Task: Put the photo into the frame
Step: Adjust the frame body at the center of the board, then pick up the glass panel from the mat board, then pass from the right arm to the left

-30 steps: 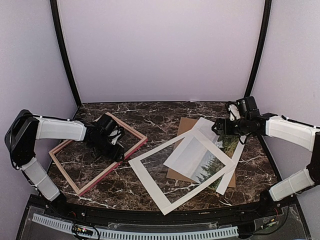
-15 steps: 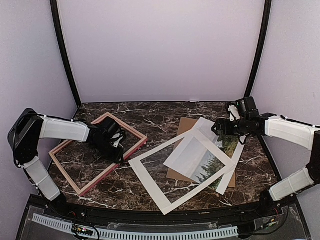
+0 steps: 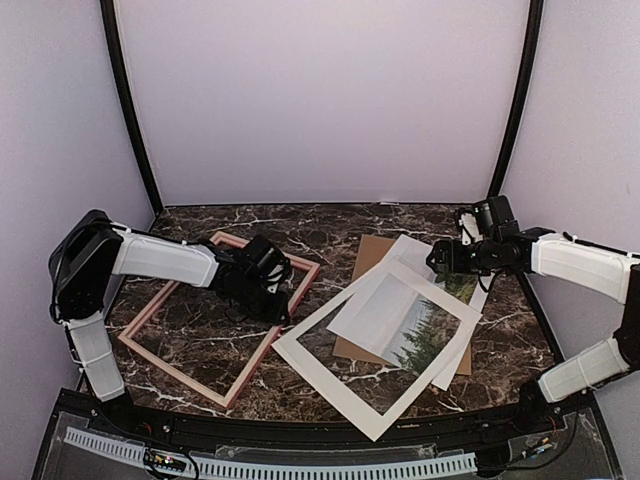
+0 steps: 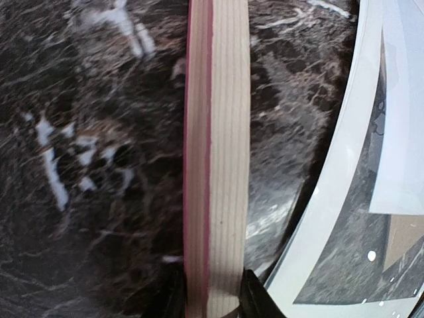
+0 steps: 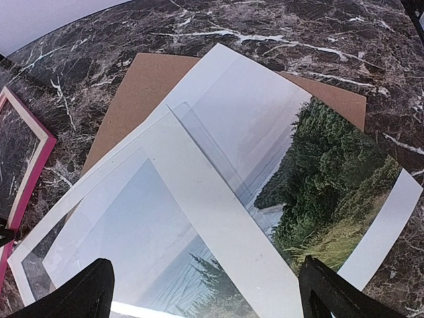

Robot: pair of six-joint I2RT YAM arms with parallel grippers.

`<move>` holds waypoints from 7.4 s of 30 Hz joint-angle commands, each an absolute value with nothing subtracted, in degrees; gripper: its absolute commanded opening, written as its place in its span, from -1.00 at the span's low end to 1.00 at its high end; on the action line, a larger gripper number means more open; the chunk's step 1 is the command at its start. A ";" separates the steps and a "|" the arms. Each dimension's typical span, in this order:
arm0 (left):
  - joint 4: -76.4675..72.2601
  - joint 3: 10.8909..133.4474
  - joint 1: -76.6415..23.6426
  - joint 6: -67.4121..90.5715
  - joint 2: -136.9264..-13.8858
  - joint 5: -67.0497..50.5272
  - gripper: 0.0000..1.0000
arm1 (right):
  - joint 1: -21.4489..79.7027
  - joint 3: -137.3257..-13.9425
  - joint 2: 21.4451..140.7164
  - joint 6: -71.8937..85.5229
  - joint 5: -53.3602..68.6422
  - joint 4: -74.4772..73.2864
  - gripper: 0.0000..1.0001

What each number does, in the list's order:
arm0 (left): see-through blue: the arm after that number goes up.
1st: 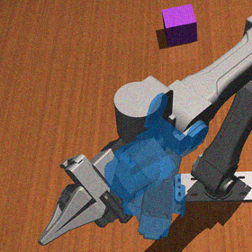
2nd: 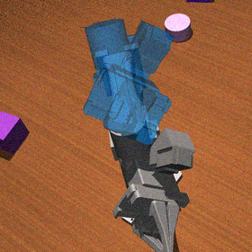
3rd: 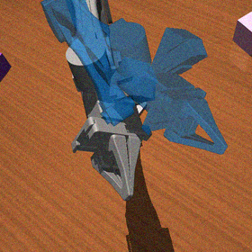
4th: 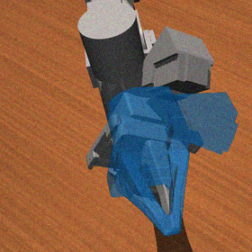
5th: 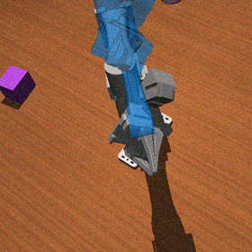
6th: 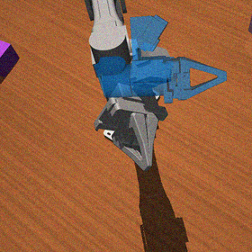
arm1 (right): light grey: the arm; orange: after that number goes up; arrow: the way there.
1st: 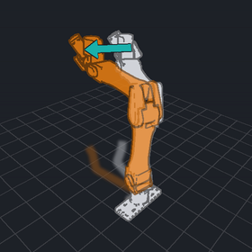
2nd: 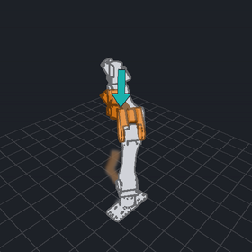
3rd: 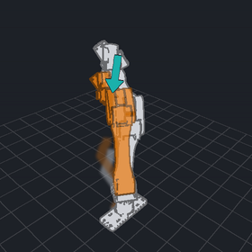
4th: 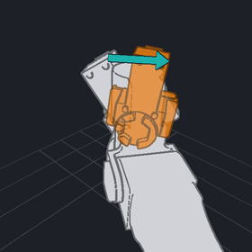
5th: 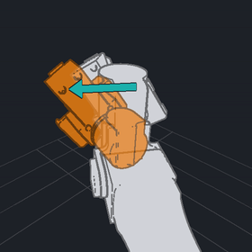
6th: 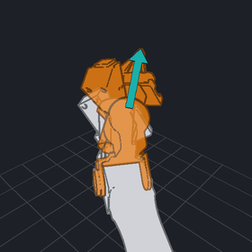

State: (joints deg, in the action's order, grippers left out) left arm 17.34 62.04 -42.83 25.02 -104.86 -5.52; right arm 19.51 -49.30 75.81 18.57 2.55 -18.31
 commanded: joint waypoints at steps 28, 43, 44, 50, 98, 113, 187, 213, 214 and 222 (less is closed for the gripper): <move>8.86 69.68 -39.26 28.95 -111.63 -8.28 0.08 | 8.23 -40.61 75.06 32.69 -1.96 -23.02 0.97; 0.96 69.49 -47.12 17.67 -103.65 -11.23 0.61 | 5.49 -32.79 70.67 36.70 -0.18 -22.41 0.96; -0.64 69.37 -47.78 17.20 -103.90 -12.08 0.61 | 5.53 -32.28 70.32 37.01 -0.15 -22.07 0.95; -4.75 70.54 -52.51 17.22 -108.30 -17.46 0.61 | 5.45 -30.22 70.02 38.43 2.93 -19.76 0.92; -8.24 65.04 -54.93 22.94 -116.26 -17.83 0.58 | 4.56 -27.33 61.84 28.56 17.57 -12.67 0.24; -8.33 65.15 -54.93 20.89 -112.97 -17.44 0.59 | 4.54 -33.38 65.11 24.36 17.90 -13.86 -1.00; -28.55 81.88 -34.80 21.12 -116.49 -55.25 0.65 | 8.49 -59.83 61.10 31.22 64.26 -3.93 -1.00; -32.22 73.31 -34.54 29.64 -105.87 -55.76 -1.00 | 3.07 -58.73 67.46 25.30 55.07 -9.77 -1.00; -31.97 73.30 -34.54 30.77 -105.11 -55.14 -1.00 | 3.02 -58.66 67.69 25.35 55.03 -9.48 -0.96; -32.29 73.08 -34.54 36.98 -103.03 -52.74 -1.00 | 3.07 -56.66 67.99 28.41 56.02 -4.93 -0.64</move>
